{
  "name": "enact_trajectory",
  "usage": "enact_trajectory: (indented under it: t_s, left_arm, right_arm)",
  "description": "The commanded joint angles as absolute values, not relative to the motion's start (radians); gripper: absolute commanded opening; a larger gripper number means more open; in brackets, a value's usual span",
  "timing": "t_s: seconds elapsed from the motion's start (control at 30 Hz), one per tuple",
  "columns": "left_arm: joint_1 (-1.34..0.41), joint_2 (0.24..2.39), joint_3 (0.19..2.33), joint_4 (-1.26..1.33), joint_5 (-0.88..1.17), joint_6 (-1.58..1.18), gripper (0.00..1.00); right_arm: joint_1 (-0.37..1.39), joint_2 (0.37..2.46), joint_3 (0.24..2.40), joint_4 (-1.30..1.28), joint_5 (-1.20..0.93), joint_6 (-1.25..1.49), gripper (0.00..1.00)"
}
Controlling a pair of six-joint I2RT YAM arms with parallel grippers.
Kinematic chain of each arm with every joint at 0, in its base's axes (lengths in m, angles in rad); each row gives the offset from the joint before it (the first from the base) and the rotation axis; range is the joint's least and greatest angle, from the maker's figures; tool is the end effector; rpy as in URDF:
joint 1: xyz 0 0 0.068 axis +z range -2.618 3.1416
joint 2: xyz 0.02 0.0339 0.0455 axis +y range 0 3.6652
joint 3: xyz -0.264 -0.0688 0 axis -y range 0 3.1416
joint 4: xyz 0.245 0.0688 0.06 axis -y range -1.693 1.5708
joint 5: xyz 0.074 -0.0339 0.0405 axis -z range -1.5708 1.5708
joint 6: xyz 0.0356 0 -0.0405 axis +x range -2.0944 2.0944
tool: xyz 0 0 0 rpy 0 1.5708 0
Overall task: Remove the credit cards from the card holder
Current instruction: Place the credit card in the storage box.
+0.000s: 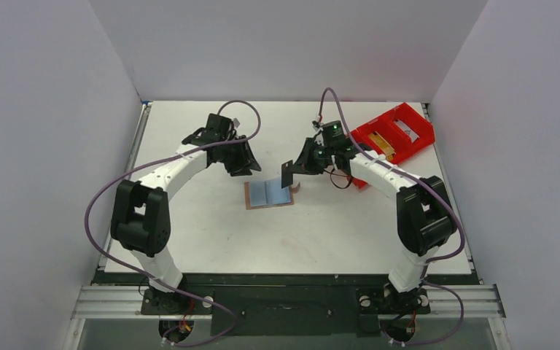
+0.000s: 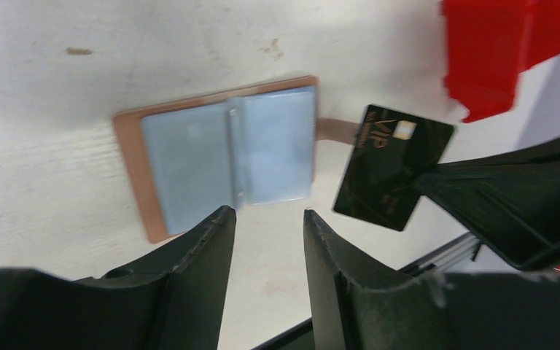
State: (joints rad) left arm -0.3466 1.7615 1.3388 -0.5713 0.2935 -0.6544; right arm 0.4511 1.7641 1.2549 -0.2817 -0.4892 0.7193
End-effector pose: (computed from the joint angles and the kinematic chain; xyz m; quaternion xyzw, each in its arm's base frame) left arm 0.3511 -0.1378 0.2363 -0.1043 0.9436 -0.2580 0.1796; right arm 0.3419 0.1842 0.2306 0.0287 0.9016 0.3904 0.1837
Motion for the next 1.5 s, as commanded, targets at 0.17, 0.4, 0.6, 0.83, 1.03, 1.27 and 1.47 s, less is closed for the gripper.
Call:
enact_trajectory:
  t_s: [0.17, 0.4, 0.6, 0.83, 1.03, 1.27, 1.47]
  left_arm:
    - [-0.282, 1.674, 1.223, -0.173, 0.689, -0.841, 0.43]
    - [-0.265, 1.674, 1.163, 0.026, 0.797, -0.956, 0.49]
    - [-0.261, 1.673, 1.114, 0.209, 0.851, -1.077, 0.48]
    - [-0.259, 1.680, 1.069, 0.318, 0.856, -1.170, 0.00]
    - [-0.259, 1.698, 0.990, 0.591, 0.830, -1.372, 0.00]
    - [-0.259, 1.721, 0.971, 0.715, 0.818, -1.455, 0.00]
    - [-0.260, 1.724, 0.976, 0.692, 0.831, -1.437, 0.02]
  right_arm:
    - [0.439, 1.710, 1.297, -0.129, -0.698, 0.858, 0.00]
    - [0.437, 1.709, 1.241, 0.094, -0.798, 1.025, 0.00]
    - [0.437, 1.720, 1.217, 0.172, -0.827, 1.079, 0.00]
    - [0.441, 1.721, 1.199, 0.201, -0.828, 1.094, 0.14]
    - [0.475, 1.720, 1.163, 0.317, -0.829, 1.161, 0.25]
    - [0.477, 1.725, 1.131, 0.392, -0.835, 1.228, 0.17]
    - [0.467, 1.714, 1.123, 0.399, -0.821, 1.238, 0.00]
